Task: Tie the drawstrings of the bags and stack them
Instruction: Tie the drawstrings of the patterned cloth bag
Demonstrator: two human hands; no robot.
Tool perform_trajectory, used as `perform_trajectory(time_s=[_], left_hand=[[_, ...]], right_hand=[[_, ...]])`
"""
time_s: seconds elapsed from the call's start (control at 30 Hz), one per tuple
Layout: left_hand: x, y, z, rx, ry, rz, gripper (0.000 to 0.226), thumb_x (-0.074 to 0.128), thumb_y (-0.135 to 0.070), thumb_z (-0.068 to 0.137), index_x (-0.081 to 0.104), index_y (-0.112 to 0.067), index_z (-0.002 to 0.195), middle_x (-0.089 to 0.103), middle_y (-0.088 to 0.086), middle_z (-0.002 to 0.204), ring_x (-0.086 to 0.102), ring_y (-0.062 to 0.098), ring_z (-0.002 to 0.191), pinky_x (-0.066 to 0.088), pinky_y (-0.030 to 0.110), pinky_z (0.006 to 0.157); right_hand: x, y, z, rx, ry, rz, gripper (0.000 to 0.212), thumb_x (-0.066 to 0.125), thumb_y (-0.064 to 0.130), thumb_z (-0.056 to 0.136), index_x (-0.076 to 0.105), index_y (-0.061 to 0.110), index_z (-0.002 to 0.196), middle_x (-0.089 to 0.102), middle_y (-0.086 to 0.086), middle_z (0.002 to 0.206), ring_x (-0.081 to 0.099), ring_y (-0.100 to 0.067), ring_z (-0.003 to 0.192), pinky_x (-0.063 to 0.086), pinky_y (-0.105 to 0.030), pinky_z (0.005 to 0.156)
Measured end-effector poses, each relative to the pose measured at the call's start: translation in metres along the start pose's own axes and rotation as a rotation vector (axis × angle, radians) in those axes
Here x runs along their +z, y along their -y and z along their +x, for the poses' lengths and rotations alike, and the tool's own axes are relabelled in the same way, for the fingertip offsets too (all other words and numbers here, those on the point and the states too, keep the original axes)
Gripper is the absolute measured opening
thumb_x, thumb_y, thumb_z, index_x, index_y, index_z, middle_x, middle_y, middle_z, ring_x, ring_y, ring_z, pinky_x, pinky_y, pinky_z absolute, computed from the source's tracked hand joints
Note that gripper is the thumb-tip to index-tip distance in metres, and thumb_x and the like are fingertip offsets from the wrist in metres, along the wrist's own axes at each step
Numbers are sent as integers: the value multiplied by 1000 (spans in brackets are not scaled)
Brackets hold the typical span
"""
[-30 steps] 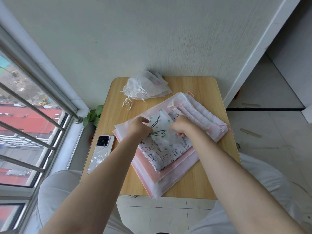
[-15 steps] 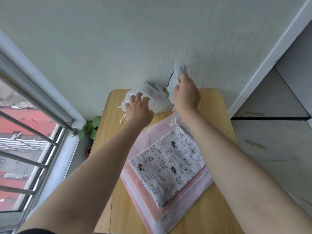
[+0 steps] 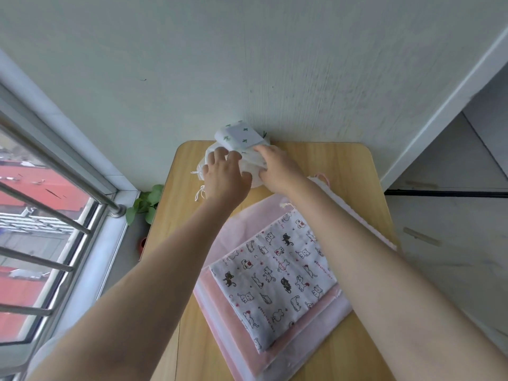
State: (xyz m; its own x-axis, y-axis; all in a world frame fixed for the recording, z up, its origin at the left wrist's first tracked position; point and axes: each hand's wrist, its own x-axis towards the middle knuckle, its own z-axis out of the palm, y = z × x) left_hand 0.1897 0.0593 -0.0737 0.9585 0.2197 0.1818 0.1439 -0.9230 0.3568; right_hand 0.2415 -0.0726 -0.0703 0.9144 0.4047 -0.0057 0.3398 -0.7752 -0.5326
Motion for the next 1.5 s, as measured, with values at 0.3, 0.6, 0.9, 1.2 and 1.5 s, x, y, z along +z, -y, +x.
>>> perform_trajectory(time_s=[0.3, 0.6, 0.9, 1.2, 1.5], left_hand=[[9, -42, -71, -65, 513, -43, 22, 48, -20, 90, 64, -6, 88, 65, 9, 95, 62, 26, 81, 53, 31, 68], [30, -31, -103, -132, 546, 8, 45, 53, -29, 93, 48, -17, 136, 60, 7, 123, 60, 26, 105, 50, 41, 94], [21, -20, -108, -140, 451, -123, 23, 57, -27, 95, 66, -17, 113, 63, 3, 116, 57, 10, 73, 50, 26, 70], [17, -25, -106, -268, 447, -403, 34, 43, -29, 93, 67, -6, 89, 62, 8, 86, 53, 21, 70, 47, 34, 69], [10, -56, -97, -503, 569, -643, 39, 50, -47, 89, 64, -11, 92, 59, 3, 81, 49, 15, 70, 37, 29, 63]], right_hand=[[-15, -27, -96, 347, 91, -166, 18, 42, 8, 92, 59, 14, 92, 59, -3, 86, 44, -17, 75, 33, -16, 65], [14, -47, -141, 501, 67, -251, 37, 49, 15, 94, 47, 9, 130, 58, -11, 124, 53, -31, 117, 40, -38, 94], [12, -48, -146, 335, -153, -142, 22, 47, 0, 87, 59, 10, 102, 64, -4, 93, 59, -26, 88, 39, -33, 71], [6, -32, -145, 227, 36, 333, 7, 59, 18, 80, 53, 16, 79, 55, 5, 83, 50, -13, 71, 41, -25, 60], [-7, -24, -154, 92, 167, 606, 13, 62, 23, 70, 52, 16, 70, 51, 7, 71, 47, -10, 68, 43, -29, 64]])
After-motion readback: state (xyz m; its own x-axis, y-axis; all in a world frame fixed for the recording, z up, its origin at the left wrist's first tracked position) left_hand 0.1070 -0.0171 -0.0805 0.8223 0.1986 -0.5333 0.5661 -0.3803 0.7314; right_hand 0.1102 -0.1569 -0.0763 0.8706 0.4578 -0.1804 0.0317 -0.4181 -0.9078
